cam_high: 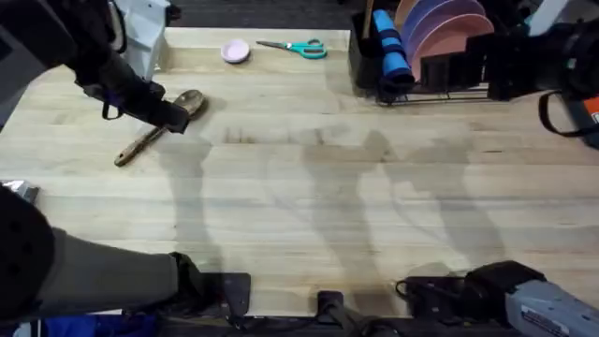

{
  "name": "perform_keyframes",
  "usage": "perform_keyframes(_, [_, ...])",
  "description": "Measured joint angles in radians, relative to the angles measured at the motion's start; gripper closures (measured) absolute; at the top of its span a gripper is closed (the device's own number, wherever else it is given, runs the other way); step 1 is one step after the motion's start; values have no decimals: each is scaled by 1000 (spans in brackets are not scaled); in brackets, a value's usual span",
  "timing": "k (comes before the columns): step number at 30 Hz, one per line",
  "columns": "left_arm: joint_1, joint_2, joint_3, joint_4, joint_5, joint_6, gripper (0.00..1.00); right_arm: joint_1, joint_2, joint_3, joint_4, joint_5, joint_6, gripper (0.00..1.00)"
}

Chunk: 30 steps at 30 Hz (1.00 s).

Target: Pick up the spoon on the table one by one and put them onto the rack

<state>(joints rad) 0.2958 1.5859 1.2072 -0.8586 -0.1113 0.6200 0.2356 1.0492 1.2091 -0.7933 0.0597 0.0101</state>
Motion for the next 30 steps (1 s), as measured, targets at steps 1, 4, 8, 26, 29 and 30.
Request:
perform_keyframes(1, [16,6,0,11,20,16,7,0,0,0,0,0,0,4])
perform_keyframes(4, [65,29,0,47,73,51,8,0,0,0,0,0,0,4])
perform_keyframes(8, [115,63,0,87,110,81,7,0,0,0,0,0,0,4])
perform_keyframes(26, [153,247,7,208,237,114,7,0,0,0,1,0,0,4])
perform_keyframes(29, [155,255,15,212,243,115,7,0,0,0,1,0,0,4])
perform_keyframes(30, [155,257,18,210,244,115,7,0,0,0,2,0,0,4])
